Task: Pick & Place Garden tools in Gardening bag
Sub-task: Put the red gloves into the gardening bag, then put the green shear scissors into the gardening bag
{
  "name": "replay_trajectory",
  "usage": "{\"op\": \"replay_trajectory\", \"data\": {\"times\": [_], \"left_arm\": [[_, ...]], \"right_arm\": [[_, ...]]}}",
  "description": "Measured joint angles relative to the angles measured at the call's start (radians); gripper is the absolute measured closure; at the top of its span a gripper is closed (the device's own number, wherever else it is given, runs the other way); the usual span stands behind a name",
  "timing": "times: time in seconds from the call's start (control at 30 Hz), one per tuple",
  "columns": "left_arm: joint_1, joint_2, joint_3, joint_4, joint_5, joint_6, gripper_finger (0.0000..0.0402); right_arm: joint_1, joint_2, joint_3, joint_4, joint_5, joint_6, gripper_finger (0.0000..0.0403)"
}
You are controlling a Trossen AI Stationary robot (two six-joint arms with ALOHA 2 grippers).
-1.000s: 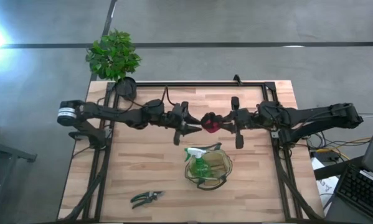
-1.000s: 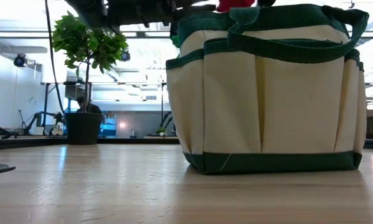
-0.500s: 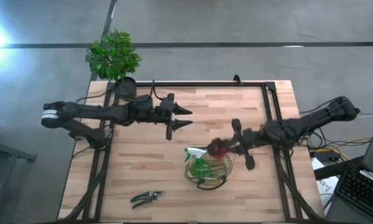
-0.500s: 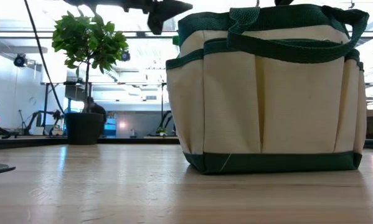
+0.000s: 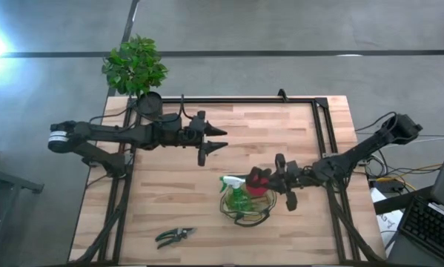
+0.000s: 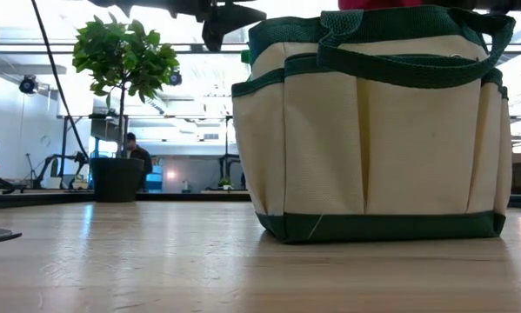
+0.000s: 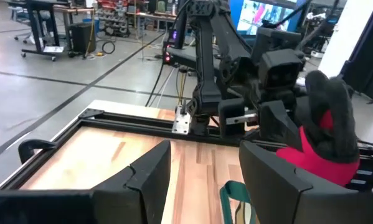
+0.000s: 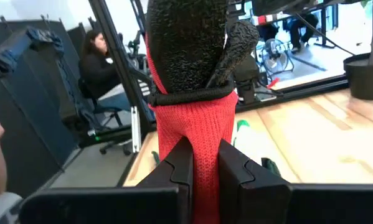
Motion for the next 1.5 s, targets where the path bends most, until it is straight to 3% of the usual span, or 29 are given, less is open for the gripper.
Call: {"op": "replay_trajectory", "data": {"times": [0.37,0.73,1.03,1.5], "left_arm": [[0.000,0.001,0.000,0.002,0.000,-0.034,0.0209],[-0.001,0.001,0.000,0.003,0.000,-0.031,0.0209],[0.000,0.001,0.000,0.006,-0.002,-0.030,0.0209],[-0.001,0.001,0.000,0.006,-0.002,-0.035,0.0209]], "right_arm": [[-0.003,0.015,0.048,-0.194,-0.014,0.027,0.0371],[0.010,0.018,0.009,-0.209,-0.037,0.109,0.0369],[0.010,0.018,-0.003,-0.209,-0.063,0.180,0.0319],[0.010,0.017,-0.003,-0.206,-0.079,0.162,0.0203]]}}
